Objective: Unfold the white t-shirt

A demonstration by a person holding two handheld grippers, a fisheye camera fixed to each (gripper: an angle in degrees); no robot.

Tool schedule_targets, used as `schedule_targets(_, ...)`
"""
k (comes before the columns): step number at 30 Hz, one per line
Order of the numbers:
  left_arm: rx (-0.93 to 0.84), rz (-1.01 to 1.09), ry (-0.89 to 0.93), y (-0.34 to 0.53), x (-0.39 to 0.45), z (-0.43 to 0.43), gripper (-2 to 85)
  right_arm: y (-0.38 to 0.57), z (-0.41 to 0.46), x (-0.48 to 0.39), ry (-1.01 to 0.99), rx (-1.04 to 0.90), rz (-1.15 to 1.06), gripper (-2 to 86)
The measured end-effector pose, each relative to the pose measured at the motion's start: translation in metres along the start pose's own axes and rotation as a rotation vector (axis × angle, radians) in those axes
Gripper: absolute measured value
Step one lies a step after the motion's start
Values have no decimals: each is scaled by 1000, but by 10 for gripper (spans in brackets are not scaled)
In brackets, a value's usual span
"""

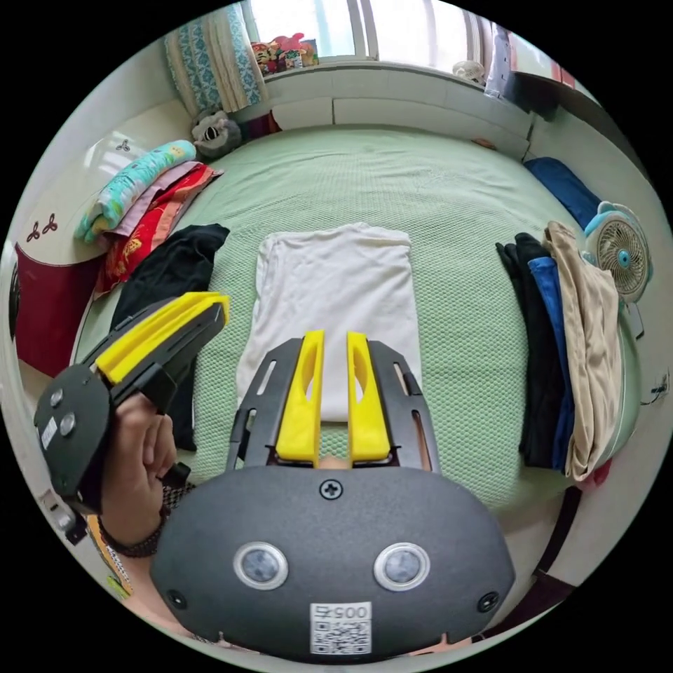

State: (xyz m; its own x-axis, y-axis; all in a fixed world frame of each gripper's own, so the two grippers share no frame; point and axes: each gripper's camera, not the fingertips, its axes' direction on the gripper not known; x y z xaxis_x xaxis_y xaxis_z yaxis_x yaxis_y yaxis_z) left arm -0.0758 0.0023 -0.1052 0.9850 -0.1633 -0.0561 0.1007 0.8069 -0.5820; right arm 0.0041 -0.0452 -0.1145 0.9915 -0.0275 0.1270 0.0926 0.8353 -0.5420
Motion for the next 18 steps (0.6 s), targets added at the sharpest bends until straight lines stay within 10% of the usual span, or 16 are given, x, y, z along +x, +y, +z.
schedule_targets(18,4,-57,-35,11,19,17,-4,32,-6,12,52,40,10,-10)
